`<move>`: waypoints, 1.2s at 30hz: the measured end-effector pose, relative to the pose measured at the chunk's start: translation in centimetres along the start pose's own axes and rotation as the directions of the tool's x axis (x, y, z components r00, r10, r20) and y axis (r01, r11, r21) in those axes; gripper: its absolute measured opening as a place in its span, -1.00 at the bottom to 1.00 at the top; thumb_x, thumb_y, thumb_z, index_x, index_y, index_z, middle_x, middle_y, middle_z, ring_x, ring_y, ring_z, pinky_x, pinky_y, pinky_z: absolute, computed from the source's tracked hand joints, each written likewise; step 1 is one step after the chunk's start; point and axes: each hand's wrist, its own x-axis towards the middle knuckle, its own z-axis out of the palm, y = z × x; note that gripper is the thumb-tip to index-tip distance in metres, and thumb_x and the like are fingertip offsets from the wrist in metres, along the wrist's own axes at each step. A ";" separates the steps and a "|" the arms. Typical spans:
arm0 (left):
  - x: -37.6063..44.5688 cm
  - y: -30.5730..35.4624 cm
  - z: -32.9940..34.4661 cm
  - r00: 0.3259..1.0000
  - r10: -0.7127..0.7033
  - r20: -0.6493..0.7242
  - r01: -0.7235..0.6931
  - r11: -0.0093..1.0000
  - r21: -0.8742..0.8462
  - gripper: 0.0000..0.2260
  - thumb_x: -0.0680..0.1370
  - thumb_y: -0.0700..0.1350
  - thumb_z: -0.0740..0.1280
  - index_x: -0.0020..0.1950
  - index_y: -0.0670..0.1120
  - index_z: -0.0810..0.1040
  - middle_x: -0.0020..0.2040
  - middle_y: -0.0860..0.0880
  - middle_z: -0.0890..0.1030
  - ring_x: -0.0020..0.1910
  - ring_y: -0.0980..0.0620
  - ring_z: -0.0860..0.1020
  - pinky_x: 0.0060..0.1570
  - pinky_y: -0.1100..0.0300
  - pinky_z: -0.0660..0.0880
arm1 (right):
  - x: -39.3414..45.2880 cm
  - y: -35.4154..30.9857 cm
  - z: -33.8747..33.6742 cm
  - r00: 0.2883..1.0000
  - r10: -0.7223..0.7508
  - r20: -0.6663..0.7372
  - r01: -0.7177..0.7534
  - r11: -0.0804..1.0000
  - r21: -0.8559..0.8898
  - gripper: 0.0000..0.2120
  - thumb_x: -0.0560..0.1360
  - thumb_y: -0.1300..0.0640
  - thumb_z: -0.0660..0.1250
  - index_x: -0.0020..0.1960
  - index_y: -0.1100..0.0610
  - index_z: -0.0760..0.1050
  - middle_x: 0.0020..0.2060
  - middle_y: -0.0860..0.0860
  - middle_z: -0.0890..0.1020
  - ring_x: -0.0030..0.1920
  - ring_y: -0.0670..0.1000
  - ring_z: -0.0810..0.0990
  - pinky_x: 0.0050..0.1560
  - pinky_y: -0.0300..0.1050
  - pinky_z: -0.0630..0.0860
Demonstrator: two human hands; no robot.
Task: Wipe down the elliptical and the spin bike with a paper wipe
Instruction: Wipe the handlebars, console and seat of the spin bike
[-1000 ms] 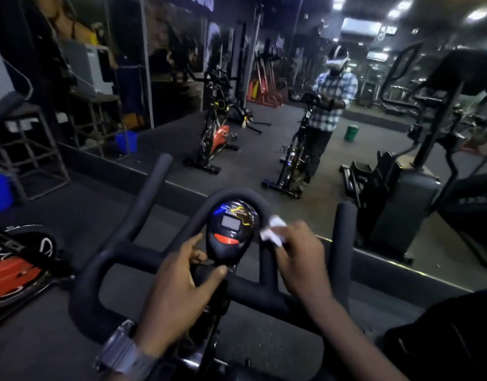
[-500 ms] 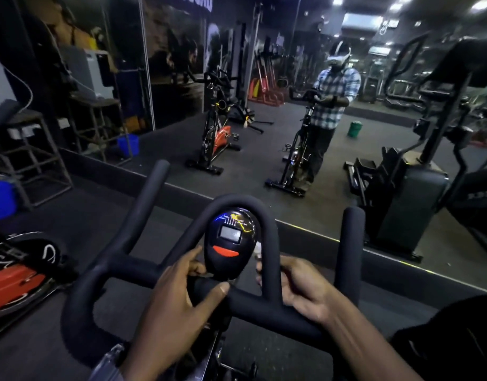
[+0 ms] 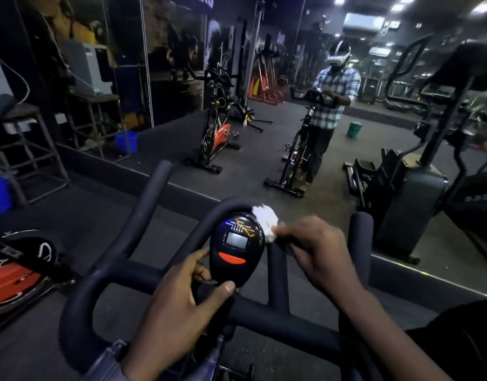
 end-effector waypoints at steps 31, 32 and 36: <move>3.5 2.0 -0.7 0.968 -0.218 0.123 0.249 0.785 -0.568 -0.62 0.47 0.12 0.21 0.07 -0.09 0.62 -0.06 -0.05 0.70 -0.10 0.08 0.60 -0.10 0.29 0.52 | 12.6 -2.0 2.2 0.881 -0.251 0.401 0.259 0.965 0.034 -0.86 0.43 -0.04 0.48 -0.11 0.02 0.66 -0.27 -0.18 0.53 -0.23 -0.20 0.49 -0.20 -0.39 0.35; 3.4 1.8 -0.8 0.967 -0.220 0.127 0.253 0.789 -0.560 -0.59 0.48 0.16 0.19 0.11 -0.08 0.62 0.01 -0.10 0.70 -0.06 0.05 0.59 -0.05 0.23 0.52 | 12.4 -1.3 1.4 0.871 -0.246 0.425 0.264 0.964 0.018 -0.85 0.43 -0.05 0.47 -0.10 0.02 0.66 -0.26 -0.16 0.55 -0.24 -0.18 0.51 -0.21 -0.33 0.38; 2.8 1.3 -1.4 0.972 -0.234 0.036 0.219 0.830 -0.512 -0.62 0.54 0.23 0.27 0.10 -0.03 0.64 0.03 -0.05 0.71 0.02 0.00 0.64 0.09 0.18 0.51 | 12.0 -1.2 -0.1 0.855 -0.224 0.468 0.249 0.968 0.008 -0.85 0.46 -0.06 0.43 -0.05 0.00 0.64 -0.19 -0.10 0.61 -0.18 -0.09 0.59 -0.19 -0.19 0.43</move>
